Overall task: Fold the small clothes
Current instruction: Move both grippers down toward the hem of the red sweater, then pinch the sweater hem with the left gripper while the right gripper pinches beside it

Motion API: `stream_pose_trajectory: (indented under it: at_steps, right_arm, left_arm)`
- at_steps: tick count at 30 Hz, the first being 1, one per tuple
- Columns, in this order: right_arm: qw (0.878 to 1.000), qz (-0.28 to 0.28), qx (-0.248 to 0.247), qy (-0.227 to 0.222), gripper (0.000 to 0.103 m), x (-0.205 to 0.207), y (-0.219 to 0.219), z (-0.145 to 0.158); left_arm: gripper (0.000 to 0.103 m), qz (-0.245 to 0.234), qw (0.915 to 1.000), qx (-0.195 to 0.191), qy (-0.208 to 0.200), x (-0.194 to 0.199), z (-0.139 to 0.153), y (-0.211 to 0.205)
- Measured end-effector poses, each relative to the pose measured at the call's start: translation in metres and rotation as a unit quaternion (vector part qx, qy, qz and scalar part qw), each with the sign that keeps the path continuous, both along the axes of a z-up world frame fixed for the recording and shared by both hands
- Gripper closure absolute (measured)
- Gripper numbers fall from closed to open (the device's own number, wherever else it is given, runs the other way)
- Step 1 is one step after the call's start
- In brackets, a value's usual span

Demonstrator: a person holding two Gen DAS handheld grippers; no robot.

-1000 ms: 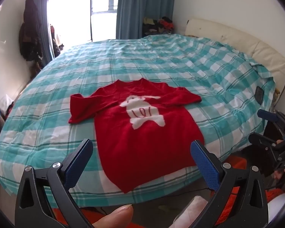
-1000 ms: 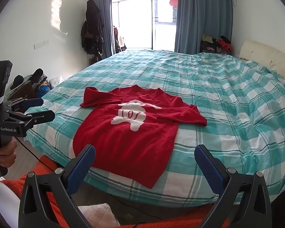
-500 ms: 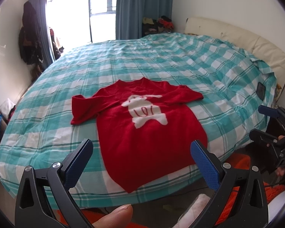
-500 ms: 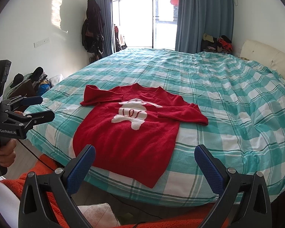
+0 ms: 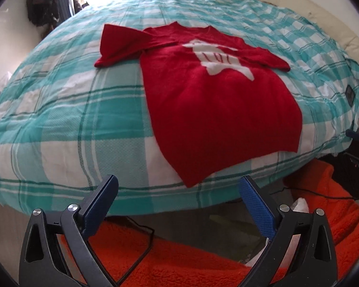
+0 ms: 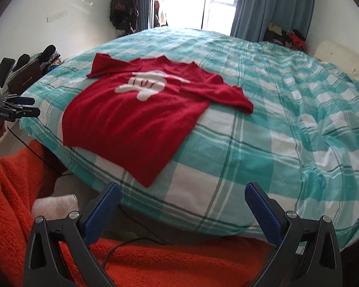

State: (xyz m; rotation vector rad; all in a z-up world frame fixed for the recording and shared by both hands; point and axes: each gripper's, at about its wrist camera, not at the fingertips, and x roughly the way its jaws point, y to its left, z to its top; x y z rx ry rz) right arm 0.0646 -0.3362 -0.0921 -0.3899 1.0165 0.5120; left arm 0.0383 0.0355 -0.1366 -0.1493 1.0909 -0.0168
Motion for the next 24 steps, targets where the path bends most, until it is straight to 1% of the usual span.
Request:
stream_pose_trajectory:
  at_steps: [1, 2, 3, 4, 5, 6, 7, 9, 10, 11, 12, 14, 15, 17, 18, 19, 20, 21, 22, 23, 24]
  right_arm:
    - [0.998, 0.003, 0.001, 0.06, 0.001, -0.002, -0.009, -0.016]
    - [0.995, 0.009, 0.026, 0.092, 0.002, 0.002, -0.011, -0.029]
    - [0.991, 0.019, 0.072, 0.107, 0.002, 0.009, -0.006, -0.041]
    - [0.986, 0.026, 0.111, 0.126, 0.003, 0.017, -0.004, -0.047]
    - [0.979, 0.03, 0.148, 0.138, 0.006, 0.027, -0.001, -0.053]
    - [0.974, 0.029, 0.171, 0.144, 0.012, 0.04, 0.003, -0.059]
    - [0.971, 0.024, 0.181, 0.157, 0.018, 0.051, 0.006, -0.067]
    - [0.971, 0.002, 0.177, 0.16, 0.023, 0.075, 0.01, -0.083]
    - [0.968, -0.011, 0.185, 0.168, 0.024, 0.082, 0.009, -0.089]
    - [0.964, -0.022, 0.198, 0.178, 0.025, 0.089, 0.007, -0.094]
    - [0.959, -0.03, 0.212, 0.187, 0.027, 0.094, 0.006, -0.099]
    - [0.947, -0.026, 0.243, 0.208, 0.028, 0.099, 0.008, -0.105]
    - [0.943, -0.019, 0.252, 0.214, 0.03, 0.101, 0.012, -0.108]
    - [0.94, -0.009, 0.256, 0.224, 0.033, 0.103, 0.02, -0.114]
    - [0.939, -0.007, 0.257, 0.227, 0.038, 0.103, 0.026, -0.116]
    - [0.938, -0.005, 0.261, 0.229, 0.042, 0.105, 0.03, -0.118]
    - [0.936, -0.003, 0.268, 0.23, 0.061, 0.106, 0.034, -0.119]
    - [0.936, -0.006, 0.272, 0.224, 0.091, 0.106, 0.036, -0.118]
    - [0.939, -0.013, 0.266, 0.217, 0.094, 0.108, 0.039, -0.117]
    - [0.942, -0.019, 0.257, 0.216, 0.094, 0.108, 0.04, -0.116]
    - [0.945, -0.021, 0.244, 0.215, 0.094, 0.107, 0.041, -0.115]
  left_arm:
    - [0.003, -0.01, 0.9997, -0.019, 0.012, 0.002, -0.01, 0.0]
    - [0.007, -0.018, 0.9987, -0.042, 0.023, 0.007, -0.018, -0.001]
    - [0.012, -0.025, 0.9972, -0.061, 0.037, 0.012, -0.025, -0.001]
    - [0.021, -0.032, 0.9954, -0.075, 0.051, 0.018, -0.032, -0.001]
    - [0.026, -0.04, 0.9932, -0.09, 0.062, 0.024, -0.039, -0.002]
    - [0.026, -0.043, 0.992, -0.096, 0.07, 0.03, -0.043, -0.001]
    - [0.026, -0.041, 0.9923, -0.091, 0.073, 0.035, -0.046, -0.001]
    - [0.026, -0.042, 0.9941, -0.078, 0.062, 0.041, -0.047, 0.0]
    - [0.026, -0.039, 0.9942, -0.08, 0.06, 0.045, -0.048, 0.001]
    - [0.026, -0.036, 0.993, -0.094, 0.061, 0.049, -0.051, 0.003]
    - [0.026, -0.033, 0.9906, -0.117, 0.064, 0.052, -0.056, 0.004]
    - [0.026, -0.019, 0.9861, -0.149, 0.07, 0.056, -0.067, 0.006]
    - [0.026, -0.013, 0.9847, -0.156, 0.076, 0.057, -0.073, 0.005]
    - [0.028, -0.007, 0.9841, -0.158, 0.081, 0.056, -0.078, 0.003]
    - [0.029, -0.005, 0.9849, -0.154, 0.078, 0.055, -0.077, 0.003]
    - [0.035, 0.001, 0.9854, -0.151, 0.079, 0.055, -0.075, 0.003]
    - [0.048, 0.012, 0.9853, -0.15, 0.081, 0.055, -0.075, 0.006]
    - [0.06, 0.026, 0.9842, -0.154, 0.084, 0.054, -0.075, 0.011]
    - [0.095, 0.037, 0.9806, -0.171, 0.088, 0.052, -0.077, 0.017]
    - [0.098, 0.048, 0.9738, -0.201, 0.093, 0.05, -0.079, 0.024]
    - [0.098, 0.059, 0.97, -0.217, 0.092, 0.046, -0.079, 0.03]
